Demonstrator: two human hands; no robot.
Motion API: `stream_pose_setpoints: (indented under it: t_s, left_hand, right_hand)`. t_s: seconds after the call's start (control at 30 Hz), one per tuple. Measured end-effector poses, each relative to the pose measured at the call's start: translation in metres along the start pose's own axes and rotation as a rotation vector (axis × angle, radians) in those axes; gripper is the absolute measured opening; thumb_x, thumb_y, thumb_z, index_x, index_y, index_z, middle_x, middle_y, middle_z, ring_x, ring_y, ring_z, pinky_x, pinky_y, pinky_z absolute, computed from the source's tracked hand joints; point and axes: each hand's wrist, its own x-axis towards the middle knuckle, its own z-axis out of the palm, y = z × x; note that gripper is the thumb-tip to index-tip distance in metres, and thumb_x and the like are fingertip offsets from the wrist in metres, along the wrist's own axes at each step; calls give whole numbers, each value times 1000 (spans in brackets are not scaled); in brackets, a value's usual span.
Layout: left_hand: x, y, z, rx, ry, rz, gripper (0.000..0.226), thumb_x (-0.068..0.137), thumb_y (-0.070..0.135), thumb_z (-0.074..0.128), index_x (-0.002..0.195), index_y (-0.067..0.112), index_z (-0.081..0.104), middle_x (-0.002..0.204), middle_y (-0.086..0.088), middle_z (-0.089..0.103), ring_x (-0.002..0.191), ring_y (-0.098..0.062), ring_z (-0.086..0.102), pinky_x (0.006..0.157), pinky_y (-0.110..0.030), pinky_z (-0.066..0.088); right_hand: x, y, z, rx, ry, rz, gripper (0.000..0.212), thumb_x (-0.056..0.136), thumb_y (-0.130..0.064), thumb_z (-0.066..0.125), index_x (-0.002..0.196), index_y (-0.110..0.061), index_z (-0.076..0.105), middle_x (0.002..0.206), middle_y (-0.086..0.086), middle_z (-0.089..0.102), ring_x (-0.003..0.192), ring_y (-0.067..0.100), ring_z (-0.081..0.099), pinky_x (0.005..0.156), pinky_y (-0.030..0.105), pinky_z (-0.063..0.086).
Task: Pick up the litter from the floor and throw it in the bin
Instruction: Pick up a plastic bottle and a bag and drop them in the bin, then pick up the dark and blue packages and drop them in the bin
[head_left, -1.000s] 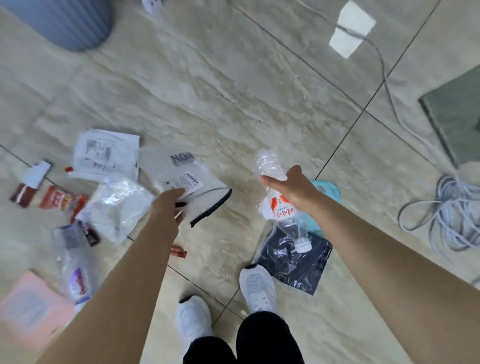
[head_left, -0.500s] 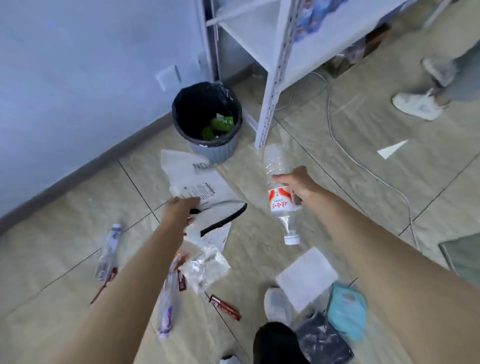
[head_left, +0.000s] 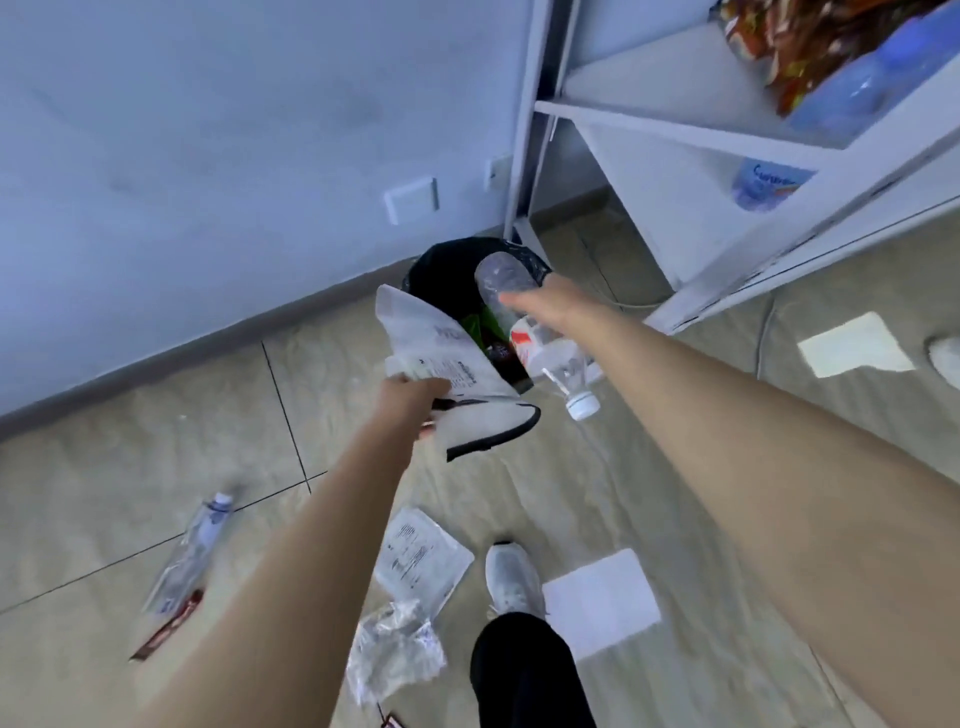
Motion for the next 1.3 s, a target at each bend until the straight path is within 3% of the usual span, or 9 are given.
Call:
stream_pose_setpoints:
  t_s: [0.07,0.2,0.27,0.4,0.57,0.67,0.83,1.0,1.3]
  left_hand:
    - [16,12,14,-42,-44,-60,15,86,27,63,81,16,54,76,-4,57,62,-16,54,56,-25,41]
    - [41,22,26,20,-34,-106,47,84,44,63,115,10,54,106,-9,62,82,-21,61,71,-32,46]
    - [45,18,30,115,-7,-59,40,83,42,63,107,11,57,105,-7,61,81,-20,59,67,-30,44]
    - [41,-4,26,372,-16,63,22,82,36,62,72,17,55,72,1,55,73,-20,55,51,-24,35]
    - [19,-29,8,540,-13,91,70,77,47,62,122,-6,52,96,-12,65,96,-32,63,59,-28,34]
    - [-3,-51,-8,639,-8,129,63,76,47,63,123,6,51,78,6,51,82,-21,56,72,-31,43]
    - [-54,-117,-45,896,-63,254,68,78,51,61,133,15,47,123,-5,60,112,-26,57,82,-30,40]
    - [-123,-214,-77,1121,-148,316,66,79,51,59,131,13,47,130,-11,58,118,-30,55,87,-32,39]
    - [-229,-363,-68,1317,-304,246,67,78,54,60,130,14,47,131,-10,55,123,-29,50,98,-37,41]
  right_hand:
    - [26,-5,-2,-43,-28,-21,77,82,-59,53,141,-13,39,139,10,51,112,28,56,67,28,41]
    - [53,-3,-6,-119,-51,-44,63,82,-59,51,131,-20,50,129,7,57,93,23,50,71,30,39]
    - [56,1,-7,-141,-59,-45,61,80,-59,53,130,-23,51,129,5,57,101,24,54,79,31,41]
    - [50,3,-8,-137,-59,-41,61,78,-59,54,126,-22,57,125,6,61,108,27,58,86,32,45]
    - [18,14,-3,-130,-30,-13,65,80,-59,52,132,-20,52,129,6,58,112,28,56,85,32,44]
    - [-20,29,11,-132,-21,9,66,81,-58,52,135,-20,49,131,7,56,115,30,55,90,33,44]
    - [-122,84,56,-176,12,58,64,85,-57,53,137,-20,45,140,8,50,125,31,48,90,28,37]
    - [-248,168,118,-246,-6,291,80,81,-65,52,139,-11,39,141,13,48,129,32,44,91,31,39]
    - [-413,316,192,-207,-139,410,81,85,-61,51,147,-13,28,153,12,32,140,31,29,105,39,33]
